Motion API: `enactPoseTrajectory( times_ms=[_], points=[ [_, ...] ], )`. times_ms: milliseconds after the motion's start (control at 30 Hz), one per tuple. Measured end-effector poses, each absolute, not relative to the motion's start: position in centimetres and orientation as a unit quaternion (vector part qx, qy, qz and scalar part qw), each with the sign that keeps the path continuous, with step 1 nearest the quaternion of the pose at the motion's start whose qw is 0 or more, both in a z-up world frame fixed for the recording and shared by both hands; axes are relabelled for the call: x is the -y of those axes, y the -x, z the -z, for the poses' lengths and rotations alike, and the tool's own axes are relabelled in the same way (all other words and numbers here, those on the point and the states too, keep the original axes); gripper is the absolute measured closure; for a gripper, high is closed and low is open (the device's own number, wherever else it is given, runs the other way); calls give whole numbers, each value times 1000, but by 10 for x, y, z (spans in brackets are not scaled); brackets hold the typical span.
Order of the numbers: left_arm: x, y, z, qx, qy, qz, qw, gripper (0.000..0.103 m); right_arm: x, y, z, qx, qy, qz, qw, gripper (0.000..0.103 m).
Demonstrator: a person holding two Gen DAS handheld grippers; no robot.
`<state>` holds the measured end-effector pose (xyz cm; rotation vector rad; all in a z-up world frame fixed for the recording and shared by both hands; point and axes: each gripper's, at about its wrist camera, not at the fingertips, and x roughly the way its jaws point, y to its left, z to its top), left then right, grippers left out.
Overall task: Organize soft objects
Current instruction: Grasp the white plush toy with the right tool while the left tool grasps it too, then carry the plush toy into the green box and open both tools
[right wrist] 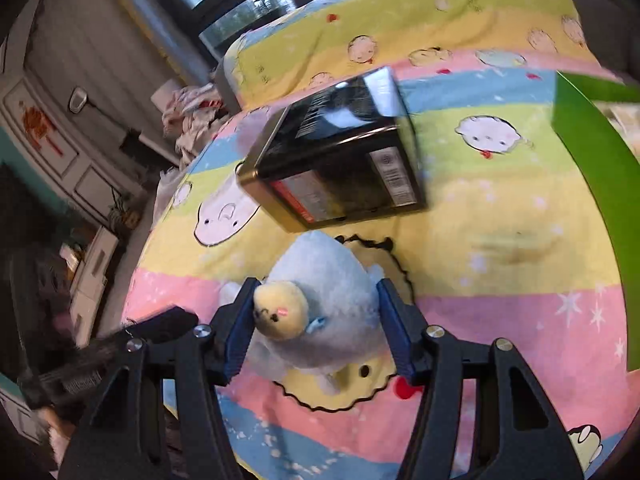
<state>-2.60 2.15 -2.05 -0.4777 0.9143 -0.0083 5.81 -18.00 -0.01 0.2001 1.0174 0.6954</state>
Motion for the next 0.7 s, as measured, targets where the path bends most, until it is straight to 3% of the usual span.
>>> enactPoseTrajectory(
  times_ms=[367,433,700],
  points=[
    [32,-8,35,-444,215,104,863,25,199,-71,16,-492,-167,-340,784,46],
    [43,-14,37,-445,209,122,862,32,202,-76,20,-499,-182,-342,775,46],
    [83,-22,-3,-425,154,134,882,37,244,-77,-7,-467,-214,-319,797,47]
  ],
)
